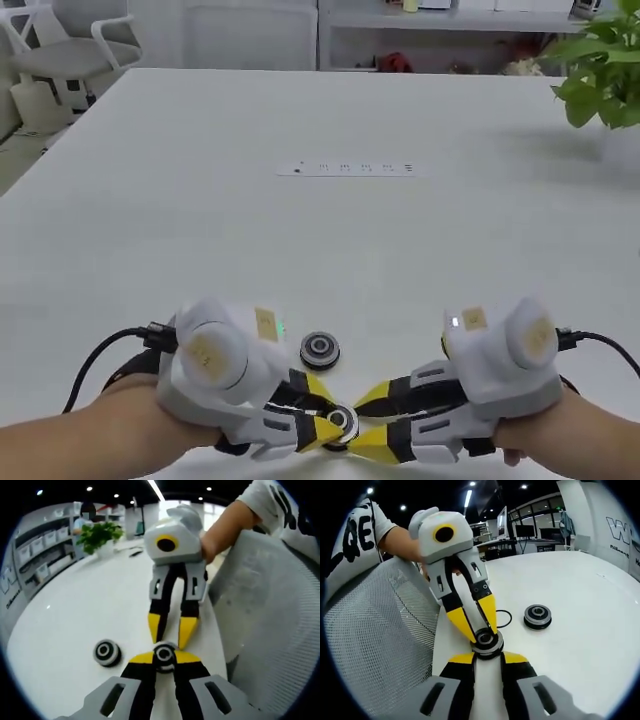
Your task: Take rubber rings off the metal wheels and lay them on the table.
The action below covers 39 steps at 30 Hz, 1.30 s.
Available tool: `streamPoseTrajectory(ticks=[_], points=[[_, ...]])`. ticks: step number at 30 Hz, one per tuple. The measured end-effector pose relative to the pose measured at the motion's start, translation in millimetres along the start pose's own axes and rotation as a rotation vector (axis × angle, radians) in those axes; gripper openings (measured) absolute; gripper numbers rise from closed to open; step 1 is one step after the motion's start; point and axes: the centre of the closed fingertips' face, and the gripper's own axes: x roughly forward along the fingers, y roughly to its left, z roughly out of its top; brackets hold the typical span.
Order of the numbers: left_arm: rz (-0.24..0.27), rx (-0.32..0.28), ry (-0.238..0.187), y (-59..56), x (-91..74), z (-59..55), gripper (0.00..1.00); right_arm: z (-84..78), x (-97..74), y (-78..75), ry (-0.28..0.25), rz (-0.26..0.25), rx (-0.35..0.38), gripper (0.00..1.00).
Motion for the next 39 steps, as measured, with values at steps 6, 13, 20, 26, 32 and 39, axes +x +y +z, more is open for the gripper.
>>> streamPoseTrajectory(ticks=[6,13,20,26,32,39], points=[[0.008,0.001,-0.001,-0.9,-0.6,0.0,0.13,-1.8,-3.6,-1.5,0.002,-0.006,0.019,0.09],[0.015,0.009,0.004,-0.7,-1.4,-0.5,0.13,-2.2,-3.3,-3.0,0.018,-0.014,0.02,0.05],[0.022,0.032,0.02,-1.3,-0.9,-0.8,0.13,-1.5,-1.4,-8.2,0.01,-0.03,0.082,0.0],[0.03,0.041,0.038,-1.9,-0.1,-0.3,0.13,3.6,-5.5,-14.0,-0.029,-0.046,0.168,0.0],[0.034,0.039,0.044,-1.3,0.3,-0.5,0.13,6.5,-9.2,-14.6,-0.061,-0.046,0.227,0.0],[0.042,0.034,0.052,-0.5,1.4,-0.1,0.13,12.1,-10.8,-13.3,-0.088,-0.038,0.258,0.0]])
